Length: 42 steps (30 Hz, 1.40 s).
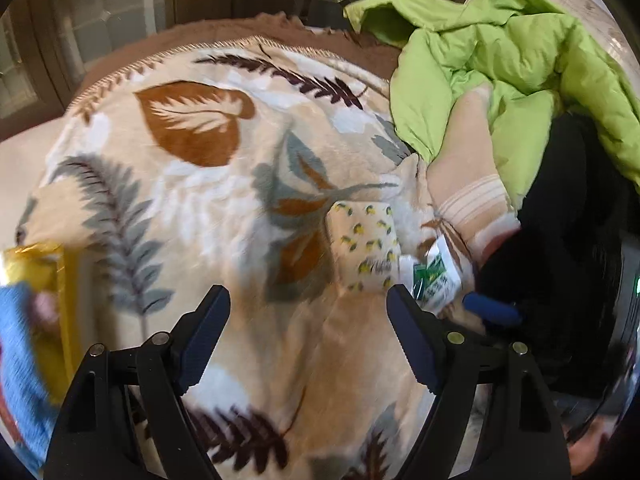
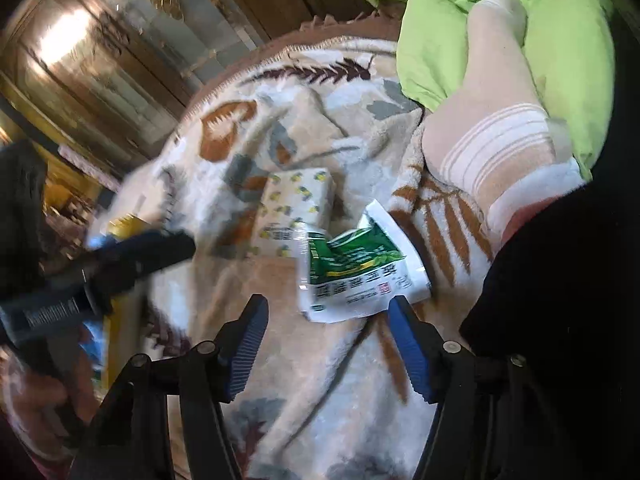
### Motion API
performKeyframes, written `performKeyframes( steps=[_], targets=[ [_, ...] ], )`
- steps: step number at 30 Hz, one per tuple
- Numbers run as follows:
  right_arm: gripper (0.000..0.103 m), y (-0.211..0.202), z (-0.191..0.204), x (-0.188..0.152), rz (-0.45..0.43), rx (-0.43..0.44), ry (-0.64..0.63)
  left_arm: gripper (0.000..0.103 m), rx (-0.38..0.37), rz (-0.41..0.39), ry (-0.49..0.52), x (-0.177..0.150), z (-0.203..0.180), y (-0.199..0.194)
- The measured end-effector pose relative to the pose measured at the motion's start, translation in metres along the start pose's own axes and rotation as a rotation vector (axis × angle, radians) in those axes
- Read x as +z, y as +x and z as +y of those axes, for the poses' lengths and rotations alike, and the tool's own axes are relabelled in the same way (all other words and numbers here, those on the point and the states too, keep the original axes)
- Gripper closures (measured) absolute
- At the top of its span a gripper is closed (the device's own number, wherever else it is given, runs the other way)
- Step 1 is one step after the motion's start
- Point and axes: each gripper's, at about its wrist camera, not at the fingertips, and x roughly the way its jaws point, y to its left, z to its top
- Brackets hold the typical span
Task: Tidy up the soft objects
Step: 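Grasp the lemon-print tissue pack with left tool while right tool grasps the last green sachet, then carry the tissue pack into the box with left tool while right tool drops the sachet in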
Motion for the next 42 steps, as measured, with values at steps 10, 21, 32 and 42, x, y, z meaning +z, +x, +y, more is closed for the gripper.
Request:
performKeyframes(
  steps=[10, 21, 32, 42],
  targets=[
    [0.034, 0.021, -0.007, 0.015, 0.005, -0.07, -0.07, 0.022, -0.029, 0.094, 0.024, 0.036, -0.027, 0.045],
    [0.04, 0.042, -0.009, 0.017, 0.029, -0.107, -0.11, 0.022, -0.032, 0.169, 0.026, 0.039, -0.041, 0.085],
    [0.095, 0.013, -0.026, 0.007, -0.023, -0.032, 0.042, 0.043, 0.061, 0.133, 0.052, 0.029, -0.053, 0.086],
    [0.095, -0.007, -0.009, 0.004, -0.062, 0.016, 0.021, 0.053, 0.052, 0.093, 0.014, 0.01, -0.031, 0.057]
  ],
)
